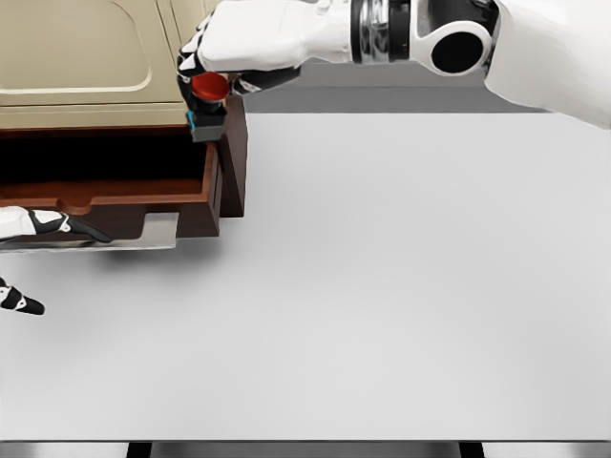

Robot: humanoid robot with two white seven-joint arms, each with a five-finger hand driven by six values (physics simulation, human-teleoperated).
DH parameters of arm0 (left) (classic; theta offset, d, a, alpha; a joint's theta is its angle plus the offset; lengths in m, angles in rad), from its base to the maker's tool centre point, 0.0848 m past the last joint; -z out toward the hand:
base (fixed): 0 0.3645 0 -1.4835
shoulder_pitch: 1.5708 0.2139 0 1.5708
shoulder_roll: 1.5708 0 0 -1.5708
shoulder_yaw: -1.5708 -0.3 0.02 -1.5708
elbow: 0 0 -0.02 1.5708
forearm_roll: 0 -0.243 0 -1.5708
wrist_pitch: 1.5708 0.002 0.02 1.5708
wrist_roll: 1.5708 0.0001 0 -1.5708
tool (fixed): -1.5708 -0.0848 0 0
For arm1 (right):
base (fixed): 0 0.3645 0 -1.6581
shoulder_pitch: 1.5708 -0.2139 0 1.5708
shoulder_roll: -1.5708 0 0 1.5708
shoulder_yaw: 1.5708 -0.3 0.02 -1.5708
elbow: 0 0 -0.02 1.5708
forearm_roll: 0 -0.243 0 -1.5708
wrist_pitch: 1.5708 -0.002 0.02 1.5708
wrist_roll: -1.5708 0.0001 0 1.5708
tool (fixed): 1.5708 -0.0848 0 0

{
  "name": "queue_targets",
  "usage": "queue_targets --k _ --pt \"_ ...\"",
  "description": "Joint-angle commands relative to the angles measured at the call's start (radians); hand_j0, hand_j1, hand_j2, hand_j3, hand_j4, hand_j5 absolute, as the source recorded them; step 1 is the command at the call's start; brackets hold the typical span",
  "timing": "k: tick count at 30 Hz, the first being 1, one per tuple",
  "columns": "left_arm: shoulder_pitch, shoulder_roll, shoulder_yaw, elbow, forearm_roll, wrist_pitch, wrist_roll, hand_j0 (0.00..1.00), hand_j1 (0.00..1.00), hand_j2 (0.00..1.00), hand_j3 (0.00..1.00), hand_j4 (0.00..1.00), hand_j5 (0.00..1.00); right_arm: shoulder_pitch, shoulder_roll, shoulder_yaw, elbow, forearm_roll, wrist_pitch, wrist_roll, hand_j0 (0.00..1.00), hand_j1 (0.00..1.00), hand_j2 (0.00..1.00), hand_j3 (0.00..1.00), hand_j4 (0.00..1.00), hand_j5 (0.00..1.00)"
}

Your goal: Open the cabinet drawer with left arm, and place a switch into the drawer with right arm

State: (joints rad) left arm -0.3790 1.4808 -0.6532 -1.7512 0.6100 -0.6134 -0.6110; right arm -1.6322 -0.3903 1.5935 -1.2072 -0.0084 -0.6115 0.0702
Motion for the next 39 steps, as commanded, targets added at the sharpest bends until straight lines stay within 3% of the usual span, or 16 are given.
queue_targets --k 1,11,28,32,34,35,36,37,39 --pt "0.0 0.006 0.001 -0.001 0.008 0.003 0.0 0.87 0.87 0.87 0.87 0.87 0.87 0.0 0.034 -0.001 0.038 -0.005 0.001 0.005 0.49 0.49 0.49 0.49 0.49 0.49" --pt "-0.003 0.006 0.009 0.001 0.008 0.003 0.0 0.88 0.88 0.88 0.88 0.88 0.88 0.002 0.125 -0.01 0.127 -0.007 0.001 0.005 0.49 0.49 0.49 0.49 0.49 0.49" --pt "0.002 0.007 0.001 0.001 0.007 0.003 0.0 0.89 0.89 0.89 0.89 0.89 0.89 0.003 0.2 -0.018 0.251 -0.007 0.001 0.019 0.5 0.5 0.5 0.5 0.5 0.5" --pt "0.002 0.006 0.001 0.001 0.007 0.003 0.0 0.89 0.89 0.89 0.89 0.89 0.89 0.003 0.199 -0.018 0.253 -0.002 0.001 0.02 0.52 0.52 0.52 0.52 0.52 0.52" --pt "0.002 0.004 0.001 0.001 0.005 0.003 0.0 0.89 0.89 0.89 0.89 0.89 0.89 0.003 0.199 -0.021 0.253 0.002 0.001 0.02 0.61 0.61 0.61 0.61 0.61 0.61" --pt "0.002 0.003 0.001 0.001 0.005 0.003 0.0 0.89 0.89 0.89 0.89 0.89 0.89 0.008 0.2 -0.032 0.253 0.002 0.001 0.02 0.74 0.74 0.74 0.74 0.74 0.74" --pt "0.002 0.002 0.001 0.001 0.005 0.003 0.0 0.89 0.89 0.89 0.89 0.89 0.89 0.017 0.2 -0.059 0.248 0.007 0.001 0.02 0.94 0.94 0.94 0.94 0.94 0.94" --pt "0.002 0.001 0.001 -0.001 0.005 0.003 0.0 0.89 0.89 0.89 0.89 0.89 0.89 0.02 0.202 -0.063 0.239 0.008 0.001 0.017 1.0 1.0 1.0 1.0 1.0 1.0" --pt "0.002 -0.002 0.001 0.001 0.005 0.003 0.0 0.89 0.89 0.89 0.89 0.89 0.89 0.025 0.202 -0.063 0.232 0.01 0.001 0.017 1.0 1.0 1.0 1.0 1.0 1.0"
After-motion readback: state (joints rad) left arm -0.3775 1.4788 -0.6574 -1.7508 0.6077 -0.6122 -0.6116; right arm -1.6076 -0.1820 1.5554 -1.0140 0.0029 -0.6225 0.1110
